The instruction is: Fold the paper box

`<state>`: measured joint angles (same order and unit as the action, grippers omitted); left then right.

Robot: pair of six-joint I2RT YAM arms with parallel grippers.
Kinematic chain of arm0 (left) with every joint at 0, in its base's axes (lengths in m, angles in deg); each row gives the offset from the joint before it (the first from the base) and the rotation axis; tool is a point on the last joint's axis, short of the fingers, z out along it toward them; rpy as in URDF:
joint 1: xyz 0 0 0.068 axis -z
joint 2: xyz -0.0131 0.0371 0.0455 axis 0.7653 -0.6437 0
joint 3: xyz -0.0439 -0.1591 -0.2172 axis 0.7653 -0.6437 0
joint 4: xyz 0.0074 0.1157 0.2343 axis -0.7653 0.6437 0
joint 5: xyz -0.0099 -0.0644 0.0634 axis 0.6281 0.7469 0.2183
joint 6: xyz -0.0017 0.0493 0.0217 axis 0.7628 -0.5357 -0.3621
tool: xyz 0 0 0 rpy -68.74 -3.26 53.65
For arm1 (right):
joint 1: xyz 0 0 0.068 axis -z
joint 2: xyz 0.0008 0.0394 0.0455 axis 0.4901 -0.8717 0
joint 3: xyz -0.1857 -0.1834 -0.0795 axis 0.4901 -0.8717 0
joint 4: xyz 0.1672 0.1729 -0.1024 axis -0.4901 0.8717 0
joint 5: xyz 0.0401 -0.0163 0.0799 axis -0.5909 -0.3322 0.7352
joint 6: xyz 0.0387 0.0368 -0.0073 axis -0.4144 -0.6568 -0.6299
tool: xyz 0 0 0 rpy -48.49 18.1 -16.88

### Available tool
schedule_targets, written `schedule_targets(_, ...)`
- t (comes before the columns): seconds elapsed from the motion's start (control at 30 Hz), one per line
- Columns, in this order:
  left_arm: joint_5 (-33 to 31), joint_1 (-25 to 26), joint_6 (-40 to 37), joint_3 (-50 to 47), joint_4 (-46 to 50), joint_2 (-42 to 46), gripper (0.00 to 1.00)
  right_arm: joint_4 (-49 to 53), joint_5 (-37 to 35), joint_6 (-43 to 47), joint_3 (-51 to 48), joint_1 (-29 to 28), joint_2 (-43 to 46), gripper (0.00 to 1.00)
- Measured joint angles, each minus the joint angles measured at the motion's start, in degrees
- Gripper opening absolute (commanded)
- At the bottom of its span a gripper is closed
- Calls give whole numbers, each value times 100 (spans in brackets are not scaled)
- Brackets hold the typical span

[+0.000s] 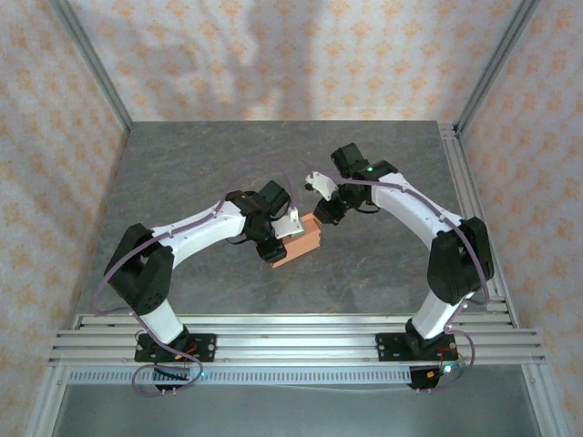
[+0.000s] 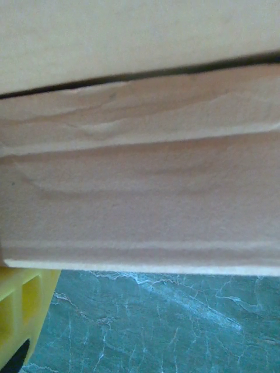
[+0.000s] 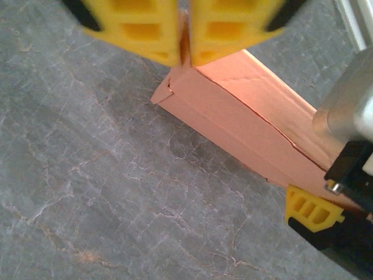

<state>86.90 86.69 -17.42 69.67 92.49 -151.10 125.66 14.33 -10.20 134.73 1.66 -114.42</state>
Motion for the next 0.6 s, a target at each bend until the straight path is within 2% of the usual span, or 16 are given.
schedule_targets(0.2,0,0,0,0,11,0,50,55,-7,-192,11,0,0,0)
schedule_targets(0.33,0,0,2,0,2,2,50,-267,-186,-785,-258,-70,205,0)
schedule_targets(0.6,-4,0,24,0,61,26,50,-1152,-1379,-2441,-1141,-726,1054,0)
